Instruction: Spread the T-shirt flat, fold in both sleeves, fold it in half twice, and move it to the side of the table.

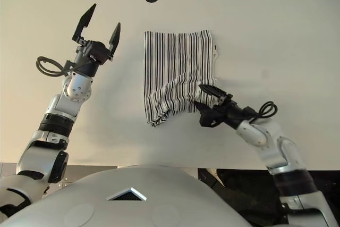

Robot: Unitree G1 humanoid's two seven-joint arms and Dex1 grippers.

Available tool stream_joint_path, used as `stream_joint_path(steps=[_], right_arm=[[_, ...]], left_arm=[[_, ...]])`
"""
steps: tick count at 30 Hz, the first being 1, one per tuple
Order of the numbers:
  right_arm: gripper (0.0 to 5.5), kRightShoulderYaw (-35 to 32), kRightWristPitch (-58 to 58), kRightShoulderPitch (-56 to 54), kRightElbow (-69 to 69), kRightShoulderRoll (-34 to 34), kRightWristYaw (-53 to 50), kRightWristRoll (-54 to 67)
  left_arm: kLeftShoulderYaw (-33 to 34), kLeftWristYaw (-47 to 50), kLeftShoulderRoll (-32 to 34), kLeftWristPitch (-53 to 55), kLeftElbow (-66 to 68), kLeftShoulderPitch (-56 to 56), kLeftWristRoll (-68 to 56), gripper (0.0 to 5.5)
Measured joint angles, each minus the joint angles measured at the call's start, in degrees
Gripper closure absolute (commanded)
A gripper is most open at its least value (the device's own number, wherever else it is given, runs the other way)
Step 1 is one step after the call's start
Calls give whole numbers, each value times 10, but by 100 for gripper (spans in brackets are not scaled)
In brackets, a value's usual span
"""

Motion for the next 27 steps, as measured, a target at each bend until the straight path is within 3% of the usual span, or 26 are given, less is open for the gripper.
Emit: stream_joint_path(steps=[2, 5, 13, 16, 19, 23, 27], right_arm=[[223, -46, -17, 97, -61, -62, 32, 22], [223, -62, -20, 158, -120, -81, 64, 29], [223, -56, 4, 103, -103, -31, 54, 17], [223, -92, -11, 113, -129, -13, 41, 96], [223, -184, -36, 148, -145, -14, 44, 180], [223, -244, -50, 228, -81, -23, 63, 108], [223, -264, -48, 245, -71, -22, 72, 75]], left_arm=[[-6, -8, 6, -2, 0, 0, 2, 212], [-16, -20, 14, -5, 0, 0, 9, 212], [-43, -42, 67, -65, -31, 25, 45, 212], [-49, -88, 113, -90, -88, 65, 38, 212], [-55, -174, 195, -103, -172, 135, 9, 212], [-45, -288, 320, -82, -266, 238, -24, 212], [-35, -340, 353, -55, -333, 277, -73, 161]])
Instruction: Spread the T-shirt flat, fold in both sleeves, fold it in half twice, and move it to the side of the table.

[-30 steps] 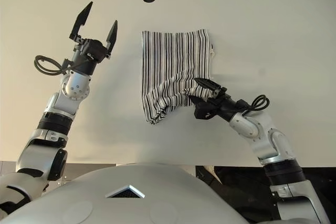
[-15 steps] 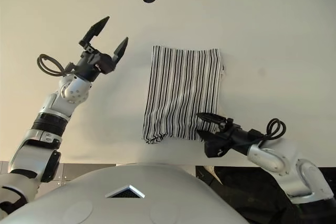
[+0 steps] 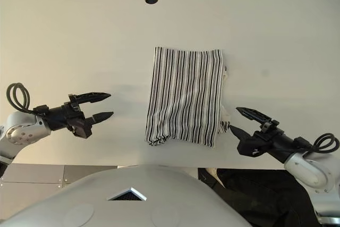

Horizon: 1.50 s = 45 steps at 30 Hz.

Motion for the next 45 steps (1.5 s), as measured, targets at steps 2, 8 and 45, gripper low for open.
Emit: stream_joint_path(steps=[2, 8, 45], right_arm=[[223, 1, 5, -4, 14, -1, 3, -32], [223, 22, 7, -28, 41, -11, 5, -83], [513, 182, -50, -174, 71, -64, 66, -48]], left_arm=[[-12, -23, -2, 6, -10, 0, -4, 133], [-62, -71, -22, 3, -10, -6, 0, 133], [-229, -56, -183, -107, 123, -153, 81, 387]])
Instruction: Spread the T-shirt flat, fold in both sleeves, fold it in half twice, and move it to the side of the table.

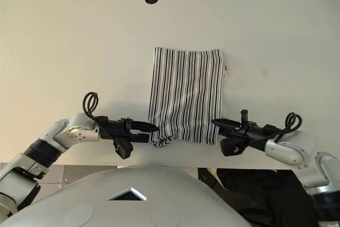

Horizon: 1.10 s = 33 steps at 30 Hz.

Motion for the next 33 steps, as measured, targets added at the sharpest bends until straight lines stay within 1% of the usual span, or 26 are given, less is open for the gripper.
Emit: stream_joint_path(steps=[2, 3, 9, 14, 15, 18, 20, 24, 27, 30, 31, 33], right_arm=[[535, 2, 0, -4, 3, 0, 0, 0], [540, 3, 0, -6, 4, 0, 0, 0], [540, 4, -2, -8, 9, 0, 0, 2], [540, 4, -8, -8, 10, -1, 0, 8], [540, 4, -9, -8, 10, -1, 0, 12], [540, 5, -15, -7, 6, 0, -1, 61], [540, 5, -22, -2, 4, 1, -1, 100], [540, 0, -35, 58, -19, 0, 4, 161], [540, -10, -37, 103, -43, 2, 8, 187], [540, -16, -25, 95, -49, 16, 6, 200], [540, -14, -19, 84, -48, 22, 5, 201], [540, 0, 5, 36, -32, 47, 2, 202]], left_arm=[[0, -2, 1, 0, 0, -2, -7, 404], [0, -2, 1, -1, 0, -3, -8, 423], [0, -2, 1, -5, 0, -9, -17, 483], [3, 0, 0, -5, 6, -9, -37, 522], [4, -1, 0, -5, 6, -9, -39, 538], [8, -7, 3, 12, 5, 4, -82, 539], [8, -28, 30, 27, -18, 31, -129, 539], [10, -67, 116, 57, -92, 114, -212, 539], [31, -69, 152, 76, -152, 172, -247, 539], [74, -47, 137, 110, -179, 185, -270, 539], [87, -35, 120, 126, -180, 180, -280, 539], [114, -2, 60, 168, -172, 147, -282, 539]])
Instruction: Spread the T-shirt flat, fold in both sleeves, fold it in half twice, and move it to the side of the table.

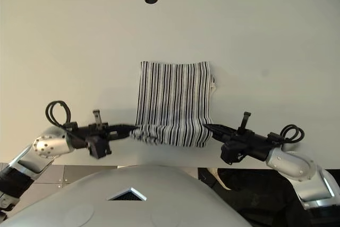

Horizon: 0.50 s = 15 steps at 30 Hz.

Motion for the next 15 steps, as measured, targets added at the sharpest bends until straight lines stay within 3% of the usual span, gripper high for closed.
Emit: stream_joint_path(steps=[7, 14, 15], right_arm=[[540, 24, 98, -136, 44, 101, -33, 33], [540, 31, 150, -227, 121, 154, -82, -25], [540, 36, 153, -241, 132, 160, -86, -34]], left_arm=[[29, 68, -125, 92, 82, -78, 91, 539], [29, 139, -196, 111, 214, -167, 198, 539], [29, 152, -203, 111, 239, -183, 210, 518]])
